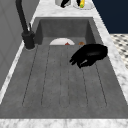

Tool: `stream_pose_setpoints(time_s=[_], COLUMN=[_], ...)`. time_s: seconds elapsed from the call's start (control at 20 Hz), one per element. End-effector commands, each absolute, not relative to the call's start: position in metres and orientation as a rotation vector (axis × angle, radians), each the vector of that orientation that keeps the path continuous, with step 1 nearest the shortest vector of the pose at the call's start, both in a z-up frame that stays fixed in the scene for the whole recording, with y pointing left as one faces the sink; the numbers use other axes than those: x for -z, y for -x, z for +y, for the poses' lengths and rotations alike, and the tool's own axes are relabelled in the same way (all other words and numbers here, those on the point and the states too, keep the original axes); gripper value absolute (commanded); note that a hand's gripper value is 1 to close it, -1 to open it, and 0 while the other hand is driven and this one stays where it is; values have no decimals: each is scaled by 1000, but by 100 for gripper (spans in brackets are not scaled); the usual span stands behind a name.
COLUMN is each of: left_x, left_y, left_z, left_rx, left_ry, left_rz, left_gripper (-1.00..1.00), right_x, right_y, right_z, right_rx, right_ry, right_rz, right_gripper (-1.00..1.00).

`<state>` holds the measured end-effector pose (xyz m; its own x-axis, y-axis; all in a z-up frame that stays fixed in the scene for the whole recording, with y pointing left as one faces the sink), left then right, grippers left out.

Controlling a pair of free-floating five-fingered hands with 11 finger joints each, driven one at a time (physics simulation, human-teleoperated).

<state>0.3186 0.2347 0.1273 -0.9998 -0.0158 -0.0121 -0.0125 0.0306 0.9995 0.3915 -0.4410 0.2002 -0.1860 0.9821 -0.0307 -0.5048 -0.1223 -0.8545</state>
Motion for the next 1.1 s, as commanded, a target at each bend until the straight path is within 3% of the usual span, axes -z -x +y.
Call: stream_pose_setpoints(time_s=[0.0,0.4,1.05], left_x=[-127,-127,-127], left_y=[-319,-319,-319], left_z=[235,235,235], left_rx=[2185,2185,2185], left_ry=[-31,-31,-31], left_rz=[-2253,-2253,-2253], left_gripper=[0,0,0], right_x=[-200,-195,-179], right_y=[-398,-407,-447], right_z=[-426,-403,-337], right_rx=[-1634,-1643,-1569], right_ry=[724,673,873], right_rz=[-925,-953,-1107], right_gripper=[-100,-100,-100])
